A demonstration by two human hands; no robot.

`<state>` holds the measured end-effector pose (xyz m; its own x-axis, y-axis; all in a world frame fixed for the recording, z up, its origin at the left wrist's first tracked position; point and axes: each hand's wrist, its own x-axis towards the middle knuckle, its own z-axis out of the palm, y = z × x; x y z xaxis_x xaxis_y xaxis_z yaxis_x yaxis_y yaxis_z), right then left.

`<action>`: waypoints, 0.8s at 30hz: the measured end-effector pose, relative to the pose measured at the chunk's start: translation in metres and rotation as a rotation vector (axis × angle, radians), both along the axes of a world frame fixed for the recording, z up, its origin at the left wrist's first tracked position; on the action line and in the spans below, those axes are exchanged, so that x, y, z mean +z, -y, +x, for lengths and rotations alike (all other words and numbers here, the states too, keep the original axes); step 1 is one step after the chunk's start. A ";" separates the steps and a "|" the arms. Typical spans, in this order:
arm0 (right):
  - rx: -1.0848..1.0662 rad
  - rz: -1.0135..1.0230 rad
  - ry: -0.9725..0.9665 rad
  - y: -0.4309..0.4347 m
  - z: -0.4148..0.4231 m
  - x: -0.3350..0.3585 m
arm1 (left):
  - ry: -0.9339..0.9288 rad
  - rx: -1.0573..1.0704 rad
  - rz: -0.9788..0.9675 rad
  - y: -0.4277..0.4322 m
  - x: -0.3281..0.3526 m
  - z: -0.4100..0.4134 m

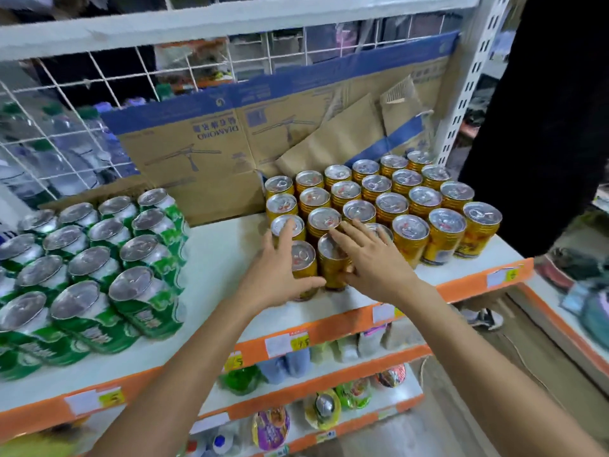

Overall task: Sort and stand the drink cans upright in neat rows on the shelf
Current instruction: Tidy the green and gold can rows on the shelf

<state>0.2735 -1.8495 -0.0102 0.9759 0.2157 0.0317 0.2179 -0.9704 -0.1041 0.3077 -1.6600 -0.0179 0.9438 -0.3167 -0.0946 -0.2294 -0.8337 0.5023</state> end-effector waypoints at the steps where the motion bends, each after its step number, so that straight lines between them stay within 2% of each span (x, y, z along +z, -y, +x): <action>1: 0.008 0.057 0.005 0.004 0.003 0.002 | -0.015 0.035 -0.040 -0.001 0.005 0.005; 5: -0.012 0.295 0.176 0.031 0.016 0.016 | -0.037 0.262 -0.201 0.006 0.020 0.034; 10: -0.152 0.336 0.233 0.090 0.040 0.025 | -0.342 0.541 -0.610 0.017 0.005 0.073; 12: -0.197 0.340 0.238 0.120 0.049 0.027 | -0.386 0.603 -0.717 0.026 0.004 0.083; 15: -0.276 0.363 0.188 0.166 0.059 0.027 | -0.326 0.631 -0.725 0.032 -0.001 0.087; 19: -0.309 0.453 0.049 0.207 0.068 0.024 | -0.350 0.625 -0.720 0.025 -0.003 0.087; 21: -0.343 0.579 -0.036 0.221 0.077 0.025 | -0.374 0.620 -0.746 0.024 -0.004 0.089; 24: -0.402 0.699 -0.052 0.242 0.087 0.022 | -0.371 0.613 -0.752 0.026 -0.005 0.087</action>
<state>0.3607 -2.0916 0.0121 0.9786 -0.2051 -0.0179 -0.1558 -0.6805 -0.7160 0.3949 -1.6856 -0.0234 0.9146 0.1102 -0.3890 0.4037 -0.1968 0.8935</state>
